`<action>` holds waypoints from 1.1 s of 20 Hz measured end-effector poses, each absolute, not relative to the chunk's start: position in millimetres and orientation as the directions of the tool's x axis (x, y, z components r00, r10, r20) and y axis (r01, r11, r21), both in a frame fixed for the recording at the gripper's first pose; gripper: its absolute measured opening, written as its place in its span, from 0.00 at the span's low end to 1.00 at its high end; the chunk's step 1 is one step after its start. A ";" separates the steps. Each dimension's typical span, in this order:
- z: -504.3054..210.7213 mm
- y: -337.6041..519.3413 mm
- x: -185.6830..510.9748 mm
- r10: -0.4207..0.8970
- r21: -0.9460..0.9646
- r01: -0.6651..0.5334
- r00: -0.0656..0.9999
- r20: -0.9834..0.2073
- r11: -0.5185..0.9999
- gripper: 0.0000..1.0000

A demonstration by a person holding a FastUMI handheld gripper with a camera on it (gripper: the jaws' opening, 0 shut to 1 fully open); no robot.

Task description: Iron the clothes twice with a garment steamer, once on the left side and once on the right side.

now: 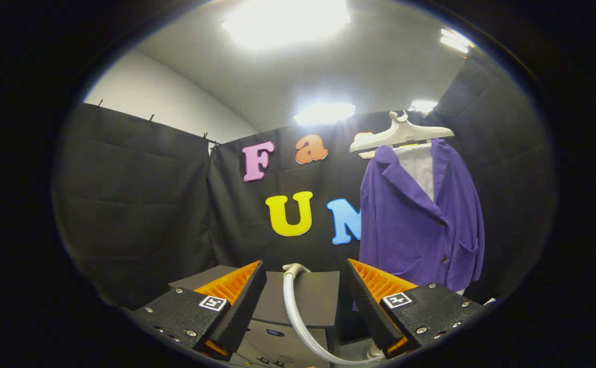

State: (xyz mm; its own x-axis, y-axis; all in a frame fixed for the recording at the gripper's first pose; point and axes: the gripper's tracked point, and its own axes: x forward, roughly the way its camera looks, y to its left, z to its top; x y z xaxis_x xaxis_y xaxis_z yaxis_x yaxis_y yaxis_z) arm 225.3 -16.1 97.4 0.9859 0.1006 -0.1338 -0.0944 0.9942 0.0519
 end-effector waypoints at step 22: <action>-120.2 42.2 506.4 0.265 0.192 -0.194 0.502 -0.823 0.962 0.89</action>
State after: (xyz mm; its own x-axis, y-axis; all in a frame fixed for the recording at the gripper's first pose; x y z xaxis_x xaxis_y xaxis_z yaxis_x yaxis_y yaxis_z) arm 506.4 42.2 -120.2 0.5018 0.2653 -0.8233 -0.1940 0.9621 0.1918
